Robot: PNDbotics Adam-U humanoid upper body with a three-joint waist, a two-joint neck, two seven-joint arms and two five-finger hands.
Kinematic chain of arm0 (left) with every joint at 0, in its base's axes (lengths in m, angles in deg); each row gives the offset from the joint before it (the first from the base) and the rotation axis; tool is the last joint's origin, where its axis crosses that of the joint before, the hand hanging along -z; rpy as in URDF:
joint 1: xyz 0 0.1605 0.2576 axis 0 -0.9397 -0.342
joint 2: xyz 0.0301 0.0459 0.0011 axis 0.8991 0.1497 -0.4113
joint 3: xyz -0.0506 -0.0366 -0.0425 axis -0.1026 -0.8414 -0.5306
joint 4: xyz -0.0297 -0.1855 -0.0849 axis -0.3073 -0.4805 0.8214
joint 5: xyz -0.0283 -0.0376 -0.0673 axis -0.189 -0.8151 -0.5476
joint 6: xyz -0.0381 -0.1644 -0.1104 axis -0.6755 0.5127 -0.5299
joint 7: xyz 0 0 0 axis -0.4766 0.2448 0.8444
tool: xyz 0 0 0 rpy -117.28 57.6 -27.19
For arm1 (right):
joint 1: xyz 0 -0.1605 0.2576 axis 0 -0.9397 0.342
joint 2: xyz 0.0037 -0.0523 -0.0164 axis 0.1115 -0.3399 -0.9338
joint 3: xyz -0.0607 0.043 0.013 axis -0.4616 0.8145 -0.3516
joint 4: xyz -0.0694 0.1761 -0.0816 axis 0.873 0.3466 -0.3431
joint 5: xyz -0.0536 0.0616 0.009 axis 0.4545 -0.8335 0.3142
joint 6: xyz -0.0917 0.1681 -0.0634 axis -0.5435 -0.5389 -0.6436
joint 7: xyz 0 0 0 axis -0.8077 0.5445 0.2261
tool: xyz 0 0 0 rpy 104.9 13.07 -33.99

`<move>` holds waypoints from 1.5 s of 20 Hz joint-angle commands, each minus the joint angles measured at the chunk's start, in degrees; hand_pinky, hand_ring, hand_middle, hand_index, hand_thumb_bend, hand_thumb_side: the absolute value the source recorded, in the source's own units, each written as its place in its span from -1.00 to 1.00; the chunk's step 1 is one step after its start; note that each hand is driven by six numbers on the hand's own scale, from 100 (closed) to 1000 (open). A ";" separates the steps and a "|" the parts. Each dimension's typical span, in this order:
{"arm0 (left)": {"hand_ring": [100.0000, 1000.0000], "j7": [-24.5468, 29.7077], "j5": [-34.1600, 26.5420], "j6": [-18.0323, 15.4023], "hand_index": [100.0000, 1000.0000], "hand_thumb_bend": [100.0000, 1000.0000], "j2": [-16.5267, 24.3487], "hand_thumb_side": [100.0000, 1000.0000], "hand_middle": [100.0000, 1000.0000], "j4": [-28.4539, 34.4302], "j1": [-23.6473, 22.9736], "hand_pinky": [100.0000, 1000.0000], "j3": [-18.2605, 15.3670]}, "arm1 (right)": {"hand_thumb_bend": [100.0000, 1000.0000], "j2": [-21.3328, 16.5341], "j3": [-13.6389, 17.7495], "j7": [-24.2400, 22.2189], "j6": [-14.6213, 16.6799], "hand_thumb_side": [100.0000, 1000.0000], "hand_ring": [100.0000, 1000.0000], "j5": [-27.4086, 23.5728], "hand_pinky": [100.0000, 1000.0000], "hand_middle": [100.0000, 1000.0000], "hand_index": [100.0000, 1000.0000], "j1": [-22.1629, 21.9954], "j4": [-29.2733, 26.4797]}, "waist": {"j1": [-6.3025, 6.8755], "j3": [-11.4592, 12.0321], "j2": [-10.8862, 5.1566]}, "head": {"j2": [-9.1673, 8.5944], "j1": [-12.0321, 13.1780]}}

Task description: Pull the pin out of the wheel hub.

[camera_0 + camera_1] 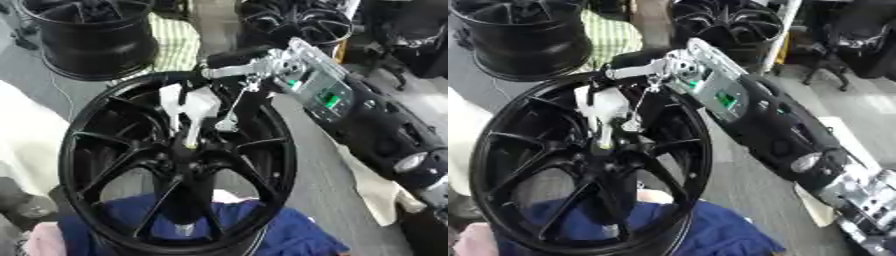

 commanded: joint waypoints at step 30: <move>0.17 -3.89 0.11 -0.04 0.74 -0.72 1.61 0.26 0.00 1.07 0.05 0.08 -4.14 | -0.83 -14.06 33.40 22.12 -12.49 -0.76 0.19 -0.01 0.14 0.32 0.66 -33.44 6.75 | 1.39 -8.53 0.44 | -1.98 8.92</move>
